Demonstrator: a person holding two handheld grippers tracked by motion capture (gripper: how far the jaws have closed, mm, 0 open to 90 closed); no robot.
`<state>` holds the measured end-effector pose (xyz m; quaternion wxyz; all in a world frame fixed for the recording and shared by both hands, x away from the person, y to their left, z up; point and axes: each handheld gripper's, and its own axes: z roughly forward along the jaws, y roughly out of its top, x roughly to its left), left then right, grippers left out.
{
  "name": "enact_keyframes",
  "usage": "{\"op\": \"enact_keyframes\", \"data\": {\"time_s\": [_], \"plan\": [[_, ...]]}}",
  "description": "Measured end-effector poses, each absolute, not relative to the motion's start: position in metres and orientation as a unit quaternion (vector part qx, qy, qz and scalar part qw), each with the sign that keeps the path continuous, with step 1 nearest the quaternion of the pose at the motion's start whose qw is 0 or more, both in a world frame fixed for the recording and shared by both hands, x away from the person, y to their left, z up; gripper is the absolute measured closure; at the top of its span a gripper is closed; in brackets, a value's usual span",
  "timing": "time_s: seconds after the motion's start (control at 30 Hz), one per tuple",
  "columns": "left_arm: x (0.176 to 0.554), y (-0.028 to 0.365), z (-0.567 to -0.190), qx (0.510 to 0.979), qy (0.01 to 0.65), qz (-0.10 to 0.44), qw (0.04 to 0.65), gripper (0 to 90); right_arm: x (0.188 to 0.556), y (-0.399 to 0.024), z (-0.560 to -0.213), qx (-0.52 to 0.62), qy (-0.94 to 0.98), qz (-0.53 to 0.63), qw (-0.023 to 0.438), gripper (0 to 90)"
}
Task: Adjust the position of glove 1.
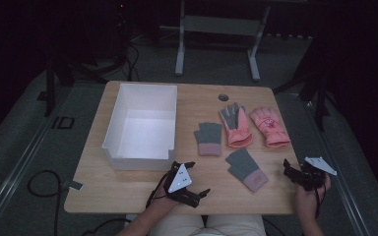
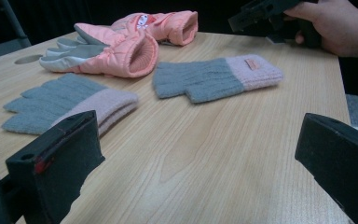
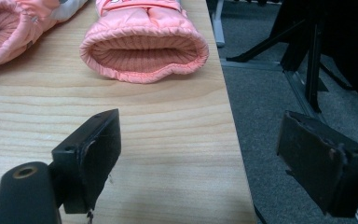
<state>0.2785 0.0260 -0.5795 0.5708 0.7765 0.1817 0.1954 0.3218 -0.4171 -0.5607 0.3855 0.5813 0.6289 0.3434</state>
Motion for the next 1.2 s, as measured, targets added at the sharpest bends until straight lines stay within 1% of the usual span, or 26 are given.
{"op": "enact_keyframes", "data": {"time_s": [0.43,0.57,0.77,0.83,0.97,1.07,1.13,1.17,1.2], "plan": [[0.279,0.028,-0.580,0.772,0.184,0.193,0.577,0.0,0.323,-0.413,-0.561,0.578,0.637,0.327,0.393,13.1],[0.279,0.028,-0.580,0.772,0.183,0.191,0.578,0.0,0.324,-0.412,-0.562,0.578,0.644,0.319,0.387,13.2],[0.279,0.028,-0.580,0.773,0.180,0.186,0.579,0.0,0.324,-0.412,-0.562,0.590,0.644,0.319,0.368,12.4],[0.279,0.028,-0.580,0.774,0.177,0.185,0.580,0.0,0.325,-0.412,-0.561,0.616,0.636,0.308,0.348,12.5],[0.277,0.027,-0.580,0.775,0.174,0.187,0.579,0.0,0.323,-0.409,-0.552,0.633,0.626,0.306,0.336,12.0],[0.277,0.027,-0.580,0.775,0.172,0.188,0.578,0.0,0.324,-0.404,-0.543,0.634,0.624,0.308,0.337,11.2],[0.277,0.027,-0.580,0.775,0.172,0.186,0.579,0.0,0.326,-0.399,-0.537,0.633,0.623,0.320,0.330,11.0],[0.277,0.027,-0.580,0.775,0.172,0.185,0.579,0.0,0.330,-0.394,-0.534,0.639,0.620,0.326,0.318,11.1],[0.277,0.027,-0.580,0.775,0.173,0.185,0.579,0.0,0.330,-0.394,-0.534,0.639,0.620,0.326,0.318,11.1]]}}
